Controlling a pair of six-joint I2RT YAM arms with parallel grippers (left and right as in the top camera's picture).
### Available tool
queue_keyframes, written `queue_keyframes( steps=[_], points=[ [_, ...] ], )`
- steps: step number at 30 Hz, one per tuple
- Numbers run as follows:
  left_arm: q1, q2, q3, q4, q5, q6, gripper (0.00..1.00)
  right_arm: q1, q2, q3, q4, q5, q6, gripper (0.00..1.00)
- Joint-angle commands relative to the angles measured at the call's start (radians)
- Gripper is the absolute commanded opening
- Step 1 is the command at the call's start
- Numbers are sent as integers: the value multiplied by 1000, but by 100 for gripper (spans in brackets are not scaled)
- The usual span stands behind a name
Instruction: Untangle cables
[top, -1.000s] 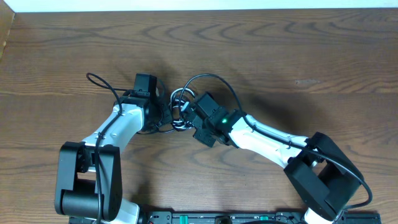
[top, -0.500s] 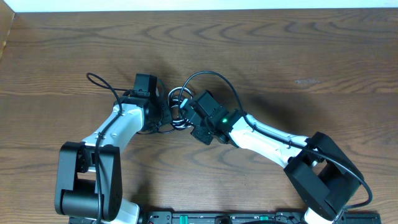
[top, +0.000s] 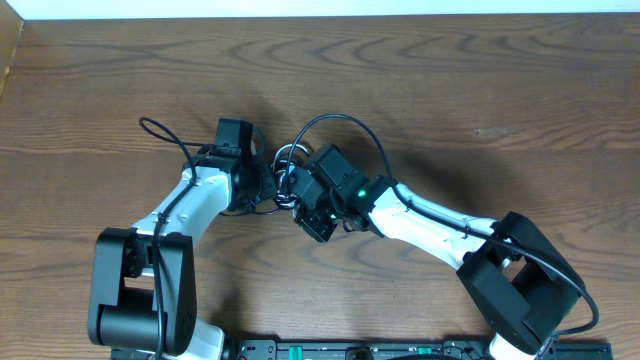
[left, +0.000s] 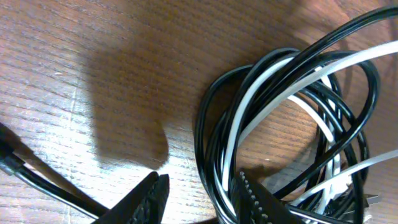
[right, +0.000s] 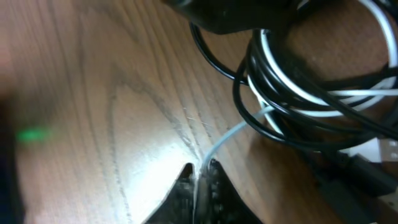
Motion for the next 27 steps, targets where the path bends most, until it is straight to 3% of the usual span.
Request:
queue_keyframes(
  steps=[1,5,10,13,16,23,27],
  points=[
    [2,1,-14,0,1,9,39,-5,-56,19,3,-42,29,17],
    [2,1,-14,4,1,9,39,-20,-119,20,2,-41,22,43],
    [2,1,-14,3,1,10,39,-63,-177,20,-17,73,22,52],
    [2,1,-14,3,1,9,39,-103,-179,20,-35,134,-18,66],
    [2,1,-14,3,1,9,39,-149,-174,20,-59,136,-57,67],
    [2,1,-14,3,1,9,39,-220,-126,20,-56,183,-56,48],
    [2,1,-14,3,2,9,39,-214,-82,20,-43,166,-89,49]
  ],
)
